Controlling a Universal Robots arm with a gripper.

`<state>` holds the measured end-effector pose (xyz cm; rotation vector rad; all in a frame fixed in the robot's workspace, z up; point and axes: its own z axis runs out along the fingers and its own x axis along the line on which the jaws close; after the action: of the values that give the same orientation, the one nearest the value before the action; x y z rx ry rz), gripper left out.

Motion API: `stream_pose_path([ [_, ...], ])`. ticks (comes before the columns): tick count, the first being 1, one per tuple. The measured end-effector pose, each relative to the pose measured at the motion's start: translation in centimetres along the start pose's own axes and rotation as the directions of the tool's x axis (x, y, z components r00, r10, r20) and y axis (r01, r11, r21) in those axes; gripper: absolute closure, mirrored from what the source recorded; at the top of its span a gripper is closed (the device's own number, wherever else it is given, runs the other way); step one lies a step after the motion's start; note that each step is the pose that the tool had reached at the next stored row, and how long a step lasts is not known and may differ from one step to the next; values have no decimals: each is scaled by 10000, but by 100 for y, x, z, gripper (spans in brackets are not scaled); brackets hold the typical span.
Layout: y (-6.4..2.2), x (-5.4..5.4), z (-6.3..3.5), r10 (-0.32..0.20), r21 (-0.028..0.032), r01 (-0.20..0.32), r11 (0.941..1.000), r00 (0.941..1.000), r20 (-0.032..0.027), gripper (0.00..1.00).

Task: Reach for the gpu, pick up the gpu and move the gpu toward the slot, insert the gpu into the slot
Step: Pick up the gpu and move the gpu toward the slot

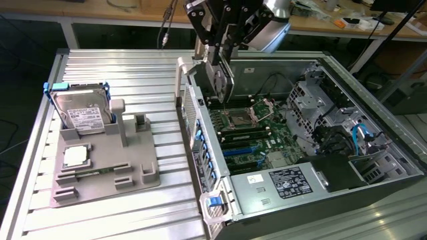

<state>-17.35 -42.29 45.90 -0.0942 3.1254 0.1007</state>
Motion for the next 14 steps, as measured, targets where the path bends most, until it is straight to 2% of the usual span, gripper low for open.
stream_pose_path([
  [14, -29, -472, 18, 1, 0, -1, 10000, 10000, 0, 73],
])
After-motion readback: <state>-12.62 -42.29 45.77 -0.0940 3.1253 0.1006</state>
